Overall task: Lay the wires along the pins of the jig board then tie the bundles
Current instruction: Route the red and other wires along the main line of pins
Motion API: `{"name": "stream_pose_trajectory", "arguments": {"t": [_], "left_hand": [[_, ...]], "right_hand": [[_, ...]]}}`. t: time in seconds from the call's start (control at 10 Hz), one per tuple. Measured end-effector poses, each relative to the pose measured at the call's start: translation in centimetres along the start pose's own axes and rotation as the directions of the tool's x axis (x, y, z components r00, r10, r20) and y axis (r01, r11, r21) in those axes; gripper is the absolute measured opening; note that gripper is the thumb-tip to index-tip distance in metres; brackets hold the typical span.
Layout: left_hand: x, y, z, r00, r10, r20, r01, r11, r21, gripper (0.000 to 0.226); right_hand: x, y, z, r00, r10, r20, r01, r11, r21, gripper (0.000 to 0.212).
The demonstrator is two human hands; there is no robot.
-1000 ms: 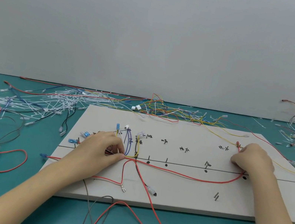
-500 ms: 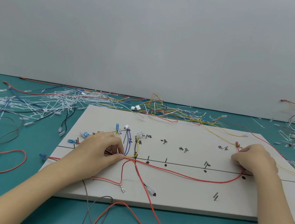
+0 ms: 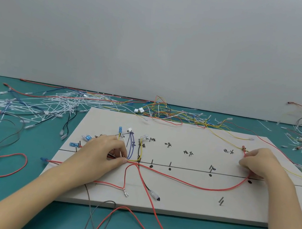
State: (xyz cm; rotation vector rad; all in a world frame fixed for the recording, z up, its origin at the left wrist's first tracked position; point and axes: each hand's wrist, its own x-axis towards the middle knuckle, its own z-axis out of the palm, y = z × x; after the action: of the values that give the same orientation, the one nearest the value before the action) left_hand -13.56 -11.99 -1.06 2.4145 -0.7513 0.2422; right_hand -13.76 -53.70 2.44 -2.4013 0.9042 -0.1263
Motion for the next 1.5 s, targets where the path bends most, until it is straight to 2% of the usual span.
{"name": "stream_pose_trajectory", "arguments": {"t": [0.4,0.8,1.1,1.4,1.5], "left_hand": [[0.0,0.0,0.0,1.000,0.001,-0.001,-0.001,1.000,0.011,0.008],[0.0,0.1,0.0,1.000,-0.011,0.002,0.010,1.000,0.016,0.006],[0.0,0.0,0.0,1.000,-0.012,0.007,0.011,1.000,0.017,0.007],[0.0,0.1,0.0,1.000,-0.010,0.003,0.010,1.000,0.018,0.007],[0.0,0.1,0.0,1.000,-0.009,0.002,0.009,1.000,0.017,0.006]], "right_hand": [[0.5,0.7,-0.5,1.000,-0.006,0.022,0.004,0.993,0.120,0.009],[0.0,1.4,-1.5,0.996,-0.038,0.084,0.011,0.953,0.303,0.015],[-0.1,1.3,-1.4,0.995,-0.040,0.089,0.010,0.950,0.312,0.023],[-0.5,1.4,-1.9,0.998,-0.006,0.070,-0.022,0.919,0.394,0.013],[-0.7,1.2,-2.0,0.999,-0.011,0.052,-0.011,0.917,0.399,0.020]]}}
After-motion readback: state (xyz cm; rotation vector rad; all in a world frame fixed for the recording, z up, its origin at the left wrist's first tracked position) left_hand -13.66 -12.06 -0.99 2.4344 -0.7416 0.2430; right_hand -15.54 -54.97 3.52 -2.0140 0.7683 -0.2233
